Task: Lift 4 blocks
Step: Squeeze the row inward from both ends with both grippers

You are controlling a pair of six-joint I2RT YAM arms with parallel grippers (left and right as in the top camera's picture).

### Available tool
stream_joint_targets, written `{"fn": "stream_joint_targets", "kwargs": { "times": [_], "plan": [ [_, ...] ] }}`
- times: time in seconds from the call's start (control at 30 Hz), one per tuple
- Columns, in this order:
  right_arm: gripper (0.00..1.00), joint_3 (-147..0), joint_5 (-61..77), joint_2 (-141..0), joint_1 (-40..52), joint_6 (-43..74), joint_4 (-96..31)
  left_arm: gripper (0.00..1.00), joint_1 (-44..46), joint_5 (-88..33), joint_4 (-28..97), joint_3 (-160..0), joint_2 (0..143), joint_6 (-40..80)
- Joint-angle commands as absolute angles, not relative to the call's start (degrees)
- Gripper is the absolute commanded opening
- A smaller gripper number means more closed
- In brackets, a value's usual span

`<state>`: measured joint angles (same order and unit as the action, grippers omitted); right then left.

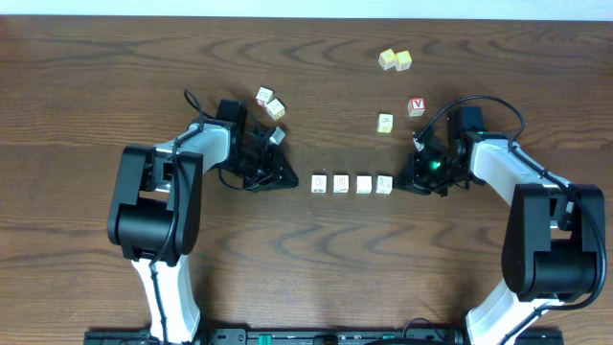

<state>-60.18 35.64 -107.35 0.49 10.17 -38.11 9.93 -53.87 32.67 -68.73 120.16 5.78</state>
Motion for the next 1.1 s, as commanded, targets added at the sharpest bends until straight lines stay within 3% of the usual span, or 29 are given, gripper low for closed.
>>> {"fn": "stream_joint_targets", "kwargs": {
  "times": [0.0,1.07],
  "plan": [
    [0.01,-60.0,37.2,-106.9,0.1,9.6,-37.9,0.07,11.8,-54.8,31.7,-68.4,120.9,7.6],
    [0.01,-59.9,37.8,-106.9,2.5,10.2,-36.7,0.07,14.1,-55.1,29.9,-68.4,121.0,10.2]
  ]
}}
